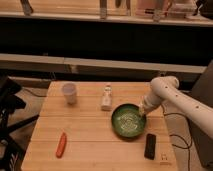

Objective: Drag the ceramic bowl in a circle

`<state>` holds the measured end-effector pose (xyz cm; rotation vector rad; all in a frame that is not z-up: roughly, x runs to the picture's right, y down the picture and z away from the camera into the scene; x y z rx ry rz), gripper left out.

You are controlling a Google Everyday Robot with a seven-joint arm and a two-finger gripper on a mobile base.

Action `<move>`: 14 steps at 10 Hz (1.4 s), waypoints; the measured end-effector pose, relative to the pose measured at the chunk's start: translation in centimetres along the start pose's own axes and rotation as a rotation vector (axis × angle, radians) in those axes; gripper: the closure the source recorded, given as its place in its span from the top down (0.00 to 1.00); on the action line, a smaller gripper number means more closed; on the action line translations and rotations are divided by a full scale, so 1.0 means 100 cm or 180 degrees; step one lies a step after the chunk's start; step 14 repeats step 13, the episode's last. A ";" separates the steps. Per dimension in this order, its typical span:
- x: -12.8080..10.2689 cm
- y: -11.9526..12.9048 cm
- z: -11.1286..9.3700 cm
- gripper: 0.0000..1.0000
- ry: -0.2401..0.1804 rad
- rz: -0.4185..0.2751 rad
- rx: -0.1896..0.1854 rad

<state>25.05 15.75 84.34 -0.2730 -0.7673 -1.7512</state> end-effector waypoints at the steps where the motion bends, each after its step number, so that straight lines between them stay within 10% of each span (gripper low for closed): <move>1: -0.001 0.002 0.000 0.00 -0.0003 0.0003 -0.0005; 14: 0.005 -0.006 0.005 0.00 -0.0122 -0.0113 -0.0006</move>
